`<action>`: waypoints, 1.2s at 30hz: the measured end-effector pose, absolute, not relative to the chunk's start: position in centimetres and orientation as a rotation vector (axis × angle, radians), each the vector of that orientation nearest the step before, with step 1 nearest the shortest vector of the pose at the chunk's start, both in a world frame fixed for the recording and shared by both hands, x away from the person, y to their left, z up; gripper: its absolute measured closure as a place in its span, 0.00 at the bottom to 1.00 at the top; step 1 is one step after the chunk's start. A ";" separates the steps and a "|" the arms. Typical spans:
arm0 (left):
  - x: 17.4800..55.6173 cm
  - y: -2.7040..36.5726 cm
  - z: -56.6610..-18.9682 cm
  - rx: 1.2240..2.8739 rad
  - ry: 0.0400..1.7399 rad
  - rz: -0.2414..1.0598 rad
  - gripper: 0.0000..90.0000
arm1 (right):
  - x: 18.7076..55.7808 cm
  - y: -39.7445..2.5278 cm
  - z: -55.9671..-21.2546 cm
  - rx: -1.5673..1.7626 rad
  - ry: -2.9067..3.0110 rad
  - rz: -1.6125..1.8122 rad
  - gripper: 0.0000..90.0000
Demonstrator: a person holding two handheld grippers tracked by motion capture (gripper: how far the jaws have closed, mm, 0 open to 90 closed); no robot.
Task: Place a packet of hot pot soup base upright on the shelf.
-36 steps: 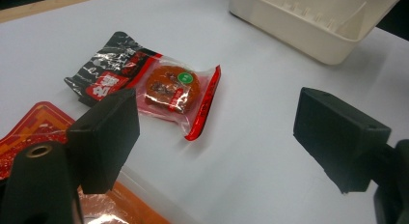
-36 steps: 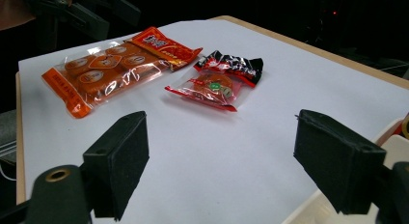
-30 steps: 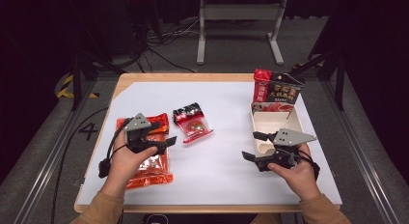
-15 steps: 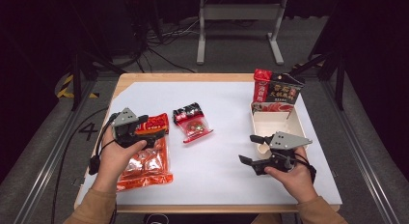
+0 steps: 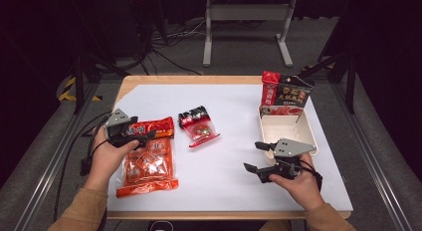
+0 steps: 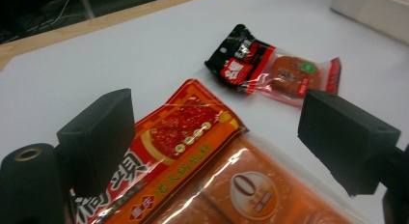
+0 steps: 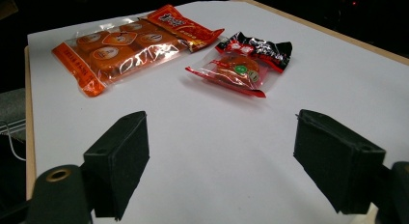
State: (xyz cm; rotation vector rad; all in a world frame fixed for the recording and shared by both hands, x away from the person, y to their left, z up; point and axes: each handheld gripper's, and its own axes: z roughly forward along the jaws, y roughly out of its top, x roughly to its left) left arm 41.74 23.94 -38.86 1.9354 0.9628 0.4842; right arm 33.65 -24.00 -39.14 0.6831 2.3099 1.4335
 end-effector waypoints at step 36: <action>46.5 29.3 -42.8 1.958 1.253 0.465 0.14 | 32.9 -22.9 -39.2 0.630 2.356 1.410 0.22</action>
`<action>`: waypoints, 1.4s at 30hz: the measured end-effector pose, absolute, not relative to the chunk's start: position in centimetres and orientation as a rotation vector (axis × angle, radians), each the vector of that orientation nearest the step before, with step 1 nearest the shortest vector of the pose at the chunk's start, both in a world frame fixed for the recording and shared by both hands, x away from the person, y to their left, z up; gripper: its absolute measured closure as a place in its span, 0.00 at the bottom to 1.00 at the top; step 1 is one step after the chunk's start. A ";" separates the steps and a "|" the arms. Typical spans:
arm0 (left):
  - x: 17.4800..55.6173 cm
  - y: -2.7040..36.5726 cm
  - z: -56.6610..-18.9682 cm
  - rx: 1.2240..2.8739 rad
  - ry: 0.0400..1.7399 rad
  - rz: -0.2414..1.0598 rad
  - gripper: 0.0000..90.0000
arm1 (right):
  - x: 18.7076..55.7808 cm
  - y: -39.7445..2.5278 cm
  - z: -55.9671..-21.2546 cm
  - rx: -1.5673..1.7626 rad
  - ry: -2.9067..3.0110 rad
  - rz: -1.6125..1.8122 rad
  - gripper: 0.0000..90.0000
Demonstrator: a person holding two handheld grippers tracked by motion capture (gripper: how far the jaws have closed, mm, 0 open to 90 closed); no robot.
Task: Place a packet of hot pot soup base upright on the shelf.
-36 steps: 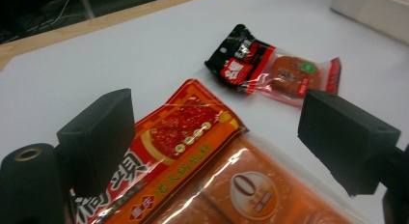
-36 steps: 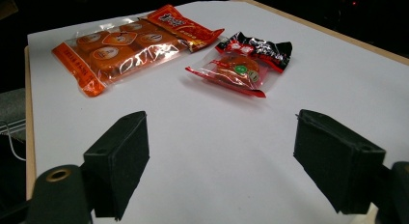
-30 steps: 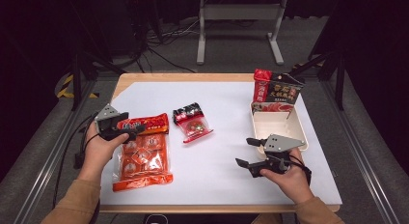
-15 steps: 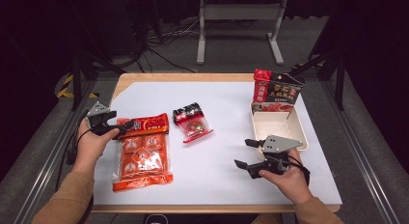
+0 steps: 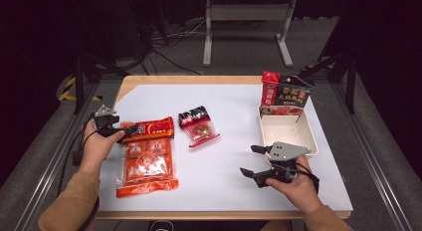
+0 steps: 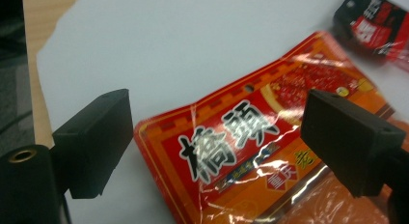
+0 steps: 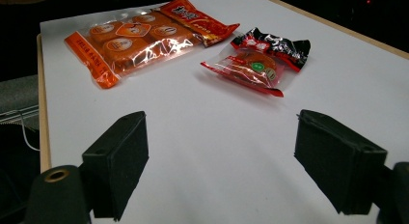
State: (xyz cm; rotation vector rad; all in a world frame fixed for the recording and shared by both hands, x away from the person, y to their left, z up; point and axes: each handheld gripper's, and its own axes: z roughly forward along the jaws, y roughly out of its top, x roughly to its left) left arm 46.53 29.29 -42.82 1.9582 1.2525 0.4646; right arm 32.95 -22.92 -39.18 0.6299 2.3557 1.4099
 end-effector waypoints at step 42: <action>46.8 29.5 -44.0 1.955 1.253 0.314 0.45 | 32.9 -22.7 -39.7 0.632 2.400 1.383 0.21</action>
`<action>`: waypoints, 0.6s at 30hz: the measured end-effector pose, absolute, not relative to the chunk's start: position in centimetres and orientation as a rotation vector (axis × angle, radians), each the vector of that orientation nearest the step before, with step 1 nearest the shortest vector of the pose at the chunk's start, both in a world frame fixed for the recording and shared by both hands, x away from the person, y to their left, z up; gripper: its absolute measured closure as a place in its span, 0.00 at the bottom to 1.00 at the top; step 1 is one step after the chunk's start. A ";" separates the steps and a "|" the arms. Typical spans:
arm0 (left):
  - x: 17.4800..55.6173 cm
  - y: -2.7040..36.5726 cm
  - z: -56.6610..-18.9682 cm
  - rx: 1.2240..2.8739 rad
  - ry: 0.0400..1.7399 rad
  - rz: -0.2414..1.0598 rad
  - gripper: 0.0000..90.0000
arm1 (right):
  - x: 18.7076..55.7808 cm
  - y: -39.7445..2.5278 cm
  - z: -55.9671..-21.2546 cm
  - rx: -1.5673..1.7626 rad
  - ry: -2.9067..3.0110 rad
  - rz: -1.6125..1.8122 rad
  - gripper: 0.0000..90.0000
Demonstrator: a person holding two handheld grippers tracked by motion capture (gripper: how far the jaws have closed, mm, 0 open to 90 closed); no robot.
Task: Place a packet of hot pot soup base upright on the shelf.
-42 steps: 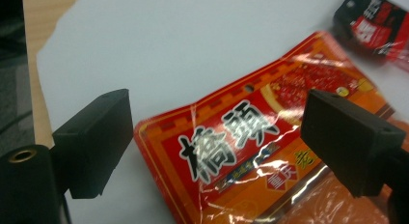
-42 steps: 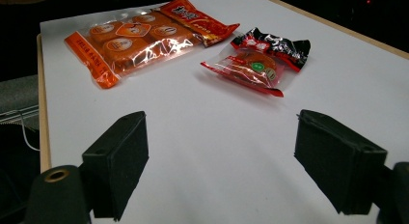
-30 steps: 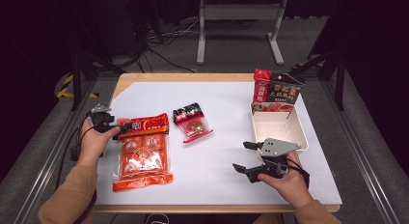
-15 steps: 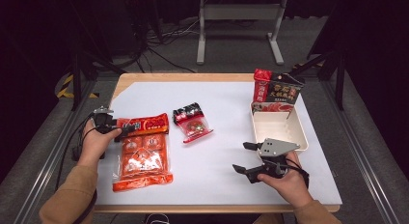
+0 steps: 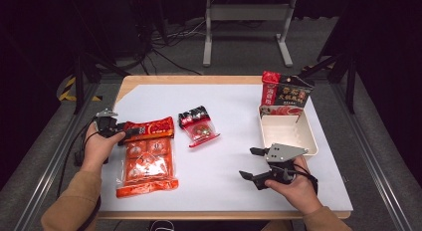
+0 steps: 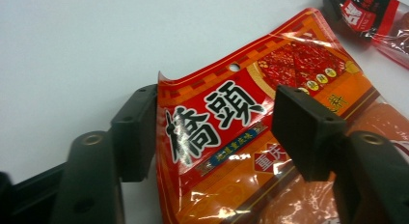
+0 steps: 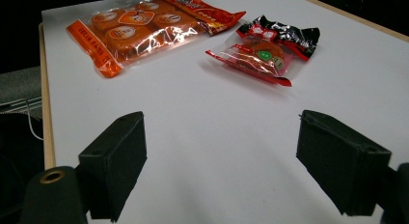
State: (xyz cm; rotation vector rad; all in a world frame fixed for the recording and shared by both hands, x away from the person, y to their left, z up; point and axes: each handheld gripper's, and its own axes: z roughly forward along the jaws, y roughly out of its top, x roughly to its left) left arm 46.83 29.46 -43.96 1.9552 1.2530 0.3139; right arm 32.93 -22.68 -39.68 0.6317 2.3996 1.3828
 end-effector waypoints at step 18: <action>47.6 30.5 -45.3 1.893 1.356 0.218 0.66 | 32.9 -22.5 -39.9 0.615 2.421 1.370 0.21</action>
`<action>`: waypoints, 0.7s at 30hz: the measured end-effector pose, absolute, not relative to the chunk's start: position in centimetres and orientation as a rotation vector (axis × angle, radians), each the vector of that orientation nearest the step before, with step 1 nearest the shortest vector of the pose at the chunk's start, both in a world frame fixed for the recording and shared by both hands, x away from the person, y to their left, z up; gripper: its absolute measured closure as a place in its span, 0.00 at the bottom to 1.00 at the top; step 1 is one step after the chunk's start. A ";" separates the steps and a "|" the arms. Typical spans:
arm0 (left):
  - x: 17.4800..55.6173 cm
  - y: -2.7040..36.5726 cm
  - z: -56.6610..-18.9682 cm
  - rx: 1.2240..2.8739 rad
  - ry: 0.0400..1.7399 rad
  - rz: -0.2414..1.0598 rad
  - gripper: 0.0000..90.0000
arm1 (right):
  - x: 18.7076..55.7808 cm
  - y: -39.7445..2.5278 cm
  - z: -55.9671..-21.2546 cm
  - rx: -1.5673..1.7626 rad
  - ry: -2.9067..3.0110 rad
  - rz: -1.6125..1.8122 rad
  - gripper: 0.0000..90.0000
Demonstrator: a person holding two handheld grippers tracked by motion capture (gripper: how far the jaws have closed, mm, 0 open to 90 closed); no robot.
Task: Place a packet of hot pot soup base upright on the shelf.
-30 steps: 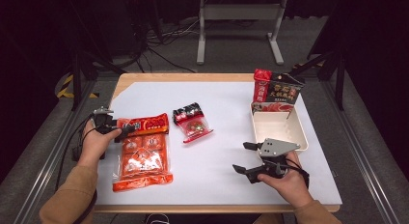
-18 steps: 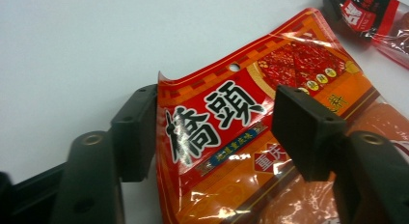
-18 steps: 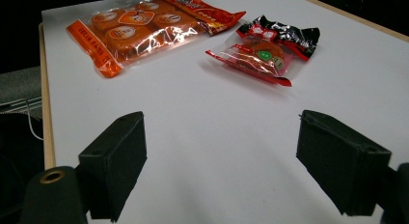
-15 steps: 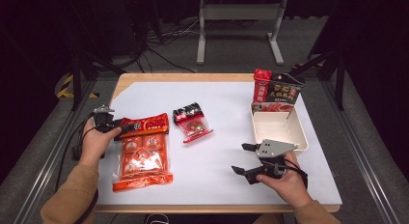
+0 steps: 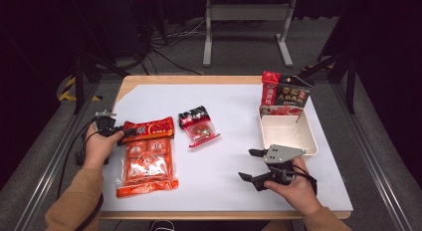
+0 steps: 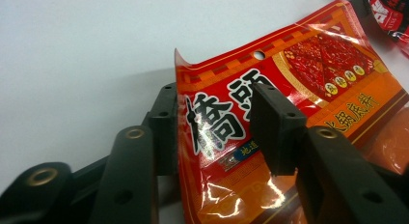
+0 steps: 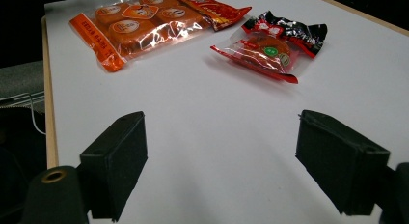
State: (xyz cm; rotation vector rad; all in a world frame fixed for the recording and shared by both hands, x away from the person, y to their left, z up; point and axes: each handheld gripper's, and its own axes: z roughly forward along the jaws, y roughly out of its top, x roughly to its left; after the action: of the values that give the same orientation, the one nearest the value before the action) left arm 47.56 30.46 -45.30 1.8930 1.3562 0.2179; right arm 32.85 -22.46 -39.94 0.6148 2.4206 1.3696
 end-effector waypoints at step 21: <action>46.0 30.6 -42.7 1.825 1.286 0.311 1.00 | 33.0 -22.5 -40.1 0.637 2.435 1.364 0.25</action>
State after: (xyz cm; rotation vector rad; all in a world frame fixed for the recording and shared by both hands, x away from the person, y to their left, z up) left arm 45.96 30.59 -42.67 1.8246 1.2862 0.3109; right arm 32.99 -22.48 -40.14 0.6369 2.4346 1.3637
